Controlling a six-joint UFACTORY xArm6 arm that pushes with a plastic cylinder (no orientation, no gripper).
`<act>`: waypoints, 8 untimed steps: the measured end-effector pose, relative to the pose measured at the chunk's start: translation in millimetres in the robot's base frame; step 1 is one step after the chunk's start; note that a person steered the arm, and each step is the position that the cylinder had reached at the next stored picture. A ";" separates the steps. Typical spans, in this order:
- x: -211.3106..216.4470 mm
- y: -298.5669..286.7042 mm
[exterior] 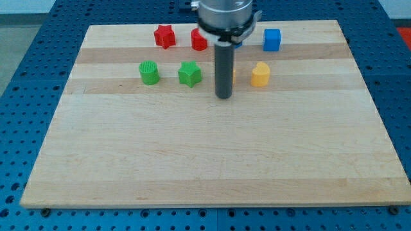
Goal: Move yellow heart to the bottom of the yellow hexagon
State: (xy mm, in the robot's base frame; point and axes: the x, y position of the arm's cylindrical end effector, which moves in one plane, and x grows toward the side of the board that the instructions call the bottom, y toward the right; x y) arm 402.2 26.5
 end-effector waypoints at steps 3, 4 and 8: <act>-33.2 141.0; -73.3 172.6; -8.9 211.3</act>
State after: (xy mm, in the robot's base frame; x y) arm 393.3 237.8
